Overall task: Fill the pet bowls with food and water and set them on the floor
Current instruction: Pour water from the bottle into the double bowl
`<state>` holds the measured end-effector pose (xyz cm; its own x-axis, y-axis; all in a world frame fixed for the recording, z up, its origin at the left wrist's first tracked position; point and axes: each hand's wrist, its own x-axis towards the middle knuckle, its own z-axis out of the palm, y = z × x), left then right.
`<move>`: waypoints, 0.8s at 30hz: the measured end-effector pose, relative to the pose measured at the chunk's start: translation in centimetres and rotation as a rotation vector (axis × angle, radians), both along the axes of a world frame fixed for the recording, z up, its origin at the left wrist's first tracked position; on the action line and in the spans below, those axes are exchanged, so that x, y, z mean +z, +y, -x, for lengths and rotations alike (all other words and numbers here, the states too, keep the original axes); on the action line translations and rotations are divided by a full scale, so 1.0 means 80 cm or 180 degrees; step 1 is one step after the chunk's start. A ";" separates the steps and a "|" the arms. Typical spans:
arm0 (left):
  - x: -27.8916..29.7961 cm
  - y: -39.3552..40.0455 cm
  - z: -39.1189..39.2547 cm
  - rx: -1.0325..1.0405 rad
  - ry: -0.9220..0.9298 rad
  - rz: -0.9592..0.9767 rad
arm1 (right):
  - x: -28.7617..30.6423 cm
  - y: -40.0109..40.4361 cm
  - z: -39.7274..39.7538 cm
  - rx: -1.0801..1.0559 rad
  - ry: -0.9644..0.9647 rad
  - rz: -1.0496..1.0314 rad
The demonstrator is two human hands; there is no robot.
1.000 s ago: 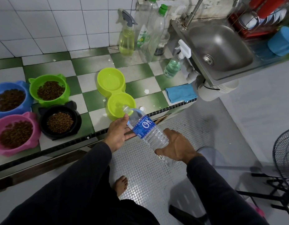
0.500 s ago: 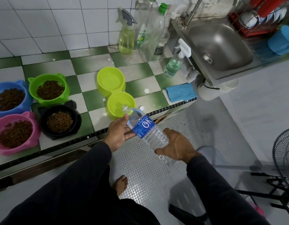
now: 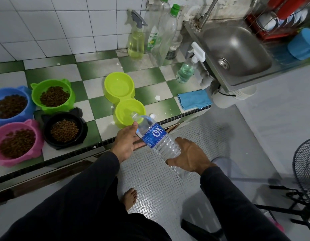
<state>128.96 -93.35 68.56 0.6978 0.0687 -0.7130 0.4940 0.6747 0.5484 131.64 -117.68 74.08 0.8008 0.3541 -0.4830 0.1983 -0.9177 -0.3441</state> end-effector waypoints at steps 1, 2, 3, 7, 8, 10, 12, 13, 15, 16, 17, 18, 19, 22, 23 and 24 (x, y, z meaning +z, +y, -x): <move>0.000 0.000 0.000 0.0003 -0.0013 -0.0005 | -0.001 0.000 0.000 -0.0007 0.0004 0.0004; 0.001 0.000 0.000 0.0004 -0.0023 -0.0008 | -0.002 -0.001 0.000 -0.0011 0.0020 0.0009; 0.002 0.000 0.000 -0.0001 -0.0028 -0.0016 | -0.003 -0.001 0.000 -0.0021 0.0046 0.0005; 0.005 0.002 0.000 -0.0073 -0.0118 -0.0090 | -0.008 0.000 0.002 -0.0091 0.0121 -0.0030; 0.006 0.003 0.000 -0.0097 -0.0165 -0.0106 | -0.008 0.001 0.002 -0.0083 0.0103 -0.0039; 0.008 0.005 0.000 -0.0120 -0.0236 -0.0141 | -0.009 0.004 0.003 -0.0044 0.0054 -0.0055; 0.009 0.007 -0.001 -0.0121 -0.0259 -0.0179 | -0.008 0.007 0.002 -0.0036 0.0063 -0.0072; 0.010 0.008 -0.002 -0.0118 -0.0269 -0.0198 | -0.007 0.008 0.002 -0.0042 0.0075 -0.0087; 0.013 0.009 -0.005 -0.0089 -0.0282 -0.0239 | -0.006 0.010 0.001 -0.0052 0.0106 -0.0170; 0.014 0.010 -0.006 -0.0066 -0.0291 -0.0262 | -0.005 0.011 0.000 -0.0067 0.0123 -0.0233; 0.016 0.011 -0.008 -0.0052 -0.0314 -0.0284 | -0.005 0.012 -0.002 -0.0092 0.0137 -0.0291; 0.017 0.011 -0.009 -0.0046 -0.0350 -0.0305 | -0.004 0.013 -0.004 -0.0118 0.0148 -0.0333; 0.019 0.011 -0.011 -0.0041 -0.0391 -0.0325 | -0.004 0.015 -0.005 -0.0140 0.0156 -0.0351; 0.024 0.011 -0.017 0.0004 -0.0509 -0.0378 | -0.003 0.018 -0.011 -0.0152 0.0107 -0.0308; 0.026 0.011 -0.019 0.0022 -0.0537 -0.0399 | -0.003 0.020 -0.012 -0.0168 0.0085 -0.0322; 0.028 0.012 -0.022 0.0040 -0.0557 -0.0417 | -0.003 0.021 -0.015 -0.0198 0.0076 -0.0362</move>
<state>130.72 -92.40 70.80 0.8086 0.1623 -0.5656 0.3756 0.5975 0.7085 132.82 -115.99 73.87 0.8117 0.3578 -0.4617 0.1327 -0.8827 -0.4508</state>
